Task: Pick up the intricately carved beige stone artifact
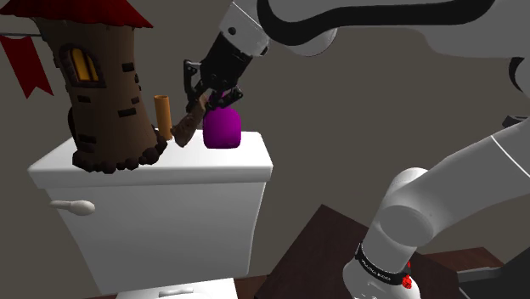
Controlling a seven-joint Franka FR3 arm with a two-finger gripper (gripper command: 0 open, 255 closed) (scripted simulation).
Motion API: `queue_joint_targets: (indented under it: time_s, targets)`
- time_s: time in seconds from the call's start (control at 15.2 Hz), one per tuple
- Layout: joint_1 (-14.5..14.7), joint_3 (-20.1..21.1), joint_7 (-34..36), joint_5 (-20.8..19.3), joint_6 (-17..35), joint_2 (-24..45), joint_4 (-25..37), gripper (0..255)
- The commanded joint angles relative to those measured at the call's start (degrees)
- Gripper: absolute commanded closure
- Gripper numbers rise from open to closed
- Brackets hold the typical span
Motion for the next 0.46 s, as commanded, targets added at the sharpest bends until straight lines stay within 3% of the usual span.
queue_joint_targets:
  time_s: [0.0,0.4]
  targets:
    - [-0.23,-0.25,0.31,-0.41,-1.62,0.12,1.77,255]
    - [-0.66,-0.63,0.95,-1.17,-4.63,0.55,5.24,255]
